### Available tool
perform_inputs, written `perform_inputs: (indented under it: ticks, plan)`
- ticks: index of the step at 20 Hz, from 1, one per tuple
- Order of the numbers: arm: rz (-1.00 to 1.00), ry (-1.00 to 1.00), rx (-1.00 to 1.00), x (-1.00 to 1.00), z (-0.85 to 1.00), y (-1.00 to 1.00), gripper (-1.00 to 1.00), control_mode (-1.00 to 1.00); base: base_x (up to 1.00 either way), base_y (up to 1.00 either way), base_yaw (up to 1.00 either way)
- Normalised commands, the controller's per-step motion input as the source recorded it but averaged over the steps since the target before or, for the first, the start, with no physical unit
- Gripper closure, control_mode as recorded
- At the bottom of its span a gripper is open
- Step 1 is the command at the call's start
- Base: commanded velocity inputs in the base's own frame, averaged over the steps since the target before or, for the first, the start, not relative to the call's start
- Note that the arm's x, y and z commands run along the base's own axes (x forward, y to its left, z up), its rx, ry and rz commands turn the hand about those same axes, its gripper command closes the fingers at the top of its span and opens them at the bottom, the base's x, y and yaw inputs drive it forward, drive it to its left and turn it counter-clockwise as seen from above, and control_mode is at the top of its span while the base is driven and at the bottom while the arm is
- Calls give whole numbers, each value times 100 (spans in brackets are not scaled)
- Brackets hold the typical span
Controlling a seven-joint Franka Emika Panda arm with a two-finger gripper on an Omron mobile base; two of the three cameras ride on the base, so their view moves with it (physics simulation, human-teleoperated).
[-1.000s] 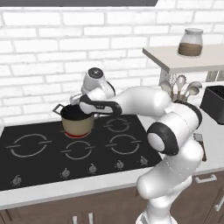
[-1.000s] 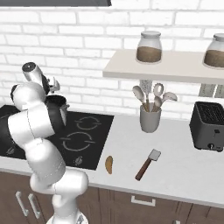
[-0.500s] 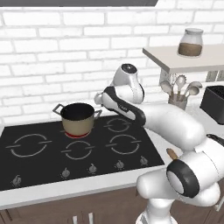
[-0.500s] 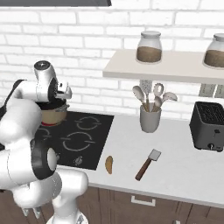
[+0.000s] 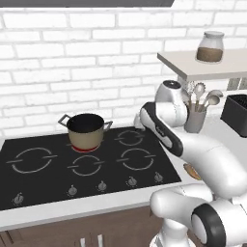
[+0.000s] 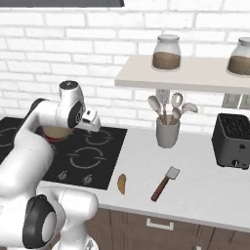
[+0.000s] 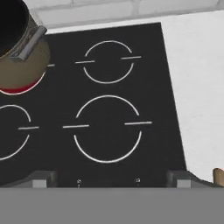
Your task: Put the sweet potato and potato in the pot. Retrieve the spatula and lightly stir the vegetables in the pot.
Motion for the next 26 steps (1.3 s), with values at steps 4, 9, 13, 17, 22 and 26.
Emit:
perform_inputs:
  ticks: [4, 9, 13, 17, 22, 26]
  plan:
    - [-8, 17, -6, -32, -57, -100, -100, -100, 0, 0, 0]
    - [-3, 13, -5, -2, -47, -94, -100, -100, 0, 0, 0]
    - [-2, 12, -5, 0, -44, -78, -100, -100, 0, 0, 0]
    - [-1, 12, -3, 0, -49, -64, -100, -100, 0, 0, 0]
    - [0, 10, 0, -2, -56, -31, -100, -100, 0, 0, 0]
    - [0, 7, 0, -22, -56, -4, -100, -100, 0, 0, 0]
